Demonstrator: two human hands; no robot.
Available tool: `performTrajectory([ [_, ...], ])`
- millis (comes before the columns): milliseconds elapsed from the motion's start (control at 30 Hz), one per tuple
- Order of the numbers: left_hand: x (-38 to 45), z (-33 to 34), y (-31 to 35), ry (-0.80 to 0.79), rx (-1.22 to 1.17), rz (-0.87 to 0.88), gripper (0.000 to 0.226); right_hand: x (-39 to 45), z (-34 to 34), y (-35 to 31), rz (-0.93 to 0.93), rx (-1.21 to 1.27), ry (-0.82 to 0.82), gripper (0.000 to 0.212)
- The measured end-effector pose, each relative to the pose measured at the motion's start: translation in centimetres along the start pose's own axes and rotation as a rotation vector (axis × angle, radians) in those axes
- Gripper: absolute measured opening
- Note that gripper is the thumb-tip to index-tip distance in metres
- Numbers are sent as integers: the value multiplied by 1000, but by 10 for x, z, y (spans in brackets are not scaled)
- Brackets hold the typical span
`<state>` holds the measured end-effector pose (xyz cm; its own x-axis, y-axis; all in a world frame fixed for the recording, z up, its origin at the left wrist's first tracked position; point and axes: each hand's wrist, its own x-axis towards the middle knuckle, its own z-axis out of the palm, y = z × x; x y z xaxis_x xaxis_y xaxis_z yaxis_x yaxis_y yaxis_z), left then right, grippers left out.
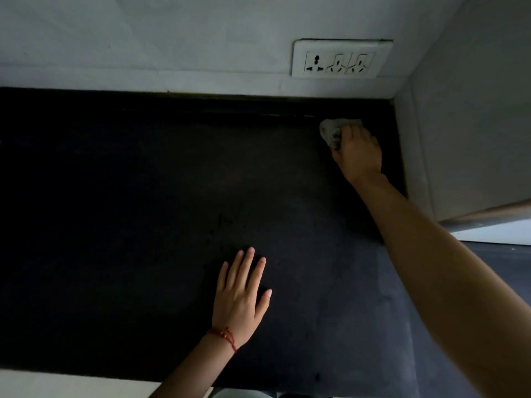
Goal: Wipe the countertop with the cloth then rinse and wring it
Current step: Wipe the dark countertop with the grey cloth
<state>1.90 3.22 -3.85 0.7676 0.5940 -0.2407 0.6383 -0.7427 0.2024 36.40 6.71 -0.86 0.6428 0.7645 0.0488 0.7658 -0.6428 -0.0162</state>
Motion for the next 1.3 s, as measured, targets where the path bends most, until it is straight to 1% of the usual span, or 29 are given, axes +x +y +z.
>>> performTrajectory([
  [33, 0, 0, 0, -10, -3, -3, 56, -5, -8, 0, -11, 11, -30, 40],
  [67, 0, -1, 0, -17, -3, -3, 56, -10, -7, 3, -23, 63, 28, 38],
  [167, 0, -2, 0, -54, 18, 12, 56, -43, -24, 0, -3, 197, 87, 38],
  [200, 0, -5, 1, -81, 25, 12, 56, -55, -26, -2, 3, 271, 130, 38],
  [233, 0, -7, 1, -98, 33, 8, 56, -69, -30, -4, 32, 363, 134, 38],
  [267, 1, -10, 2, -111, 36, 1, 56, -85, -38, -8, 93, 506, 148, 37],
  [300, 1, -13, 4, -106, 38, -1, 56, -100, -48, -13, 189, 685, 126, 34],
  [400, -2, -22, 11, -76, 3, -19, 55, -141, -69, -26, 417, 1239, 39, 19],
  [433, -4, -24, 13, -91, -24, -51, 57, -154, -76, -29, 475, 1382, 19, 17],
  [500, -15, -31, 16, -64, -50, -112, 57, -177, -84, -32, 581, 1588, -60, 18],
  [600, -51, -36, 19, 29, -176, -234, 52, -211, -87, -36, 691, 1897, -285, 21],
  [633, -68, -36, 20, 77, -248, -296, 50, -222, -88, -39, 697, 1976, -396, 21],
  [667, -87, -34, 21, 142, -333, -363, 47, -233, -87, -42, 681, 2003, -512, 22],
  [733, -130, -28, 20, 265, -491, -501, 44, -253, -84, -48, 603, 1966, -696, 27],
  [767, -153, -23, 19, 279, -543, -572, 47, -263, -83, -54, 551, 1931, -768, 35],
  [833, -201, -7, 15, 276, -614, -684, 63, -283, -82, -68, 461, 1825, -888, 49],
  [867, -226, 1, 13, 275, -655, -744, 67, -292, -82, -76, 423, 1764, -934, 48],
  [900, -250, 8, 10, 273, -696, -820, 63, -302, -81, -87, 385, 1701, -972, 41],
  [933, -273, 16, 7, 271, -737, -901, 52, -312, -78, -98, 348, 1635, -998, 32],
  [967, -296, 25, 4, 279, -769, -981, 40, -321, -76, -110, 301, 1563, -1020, 26],
  [1033, -338, 45, 0, 309, -830, -1147, 29, -340, -69, -137, 179, 1396, -1027, 20],
  [1100, -378, 67, -3, 334, -905, -1298, 26, -360, -64, -166, 26, 1217, -1004, 20],
  [1200, -431, 98, -8, 356, -984, -1460, 25, -387, -49, -211, -187, 1012, -970, 30],
  [1300, -476, 121, -16, 401, -1079, -1595, 25, -410, -28, -259, -327, 824, -925, 33],
])
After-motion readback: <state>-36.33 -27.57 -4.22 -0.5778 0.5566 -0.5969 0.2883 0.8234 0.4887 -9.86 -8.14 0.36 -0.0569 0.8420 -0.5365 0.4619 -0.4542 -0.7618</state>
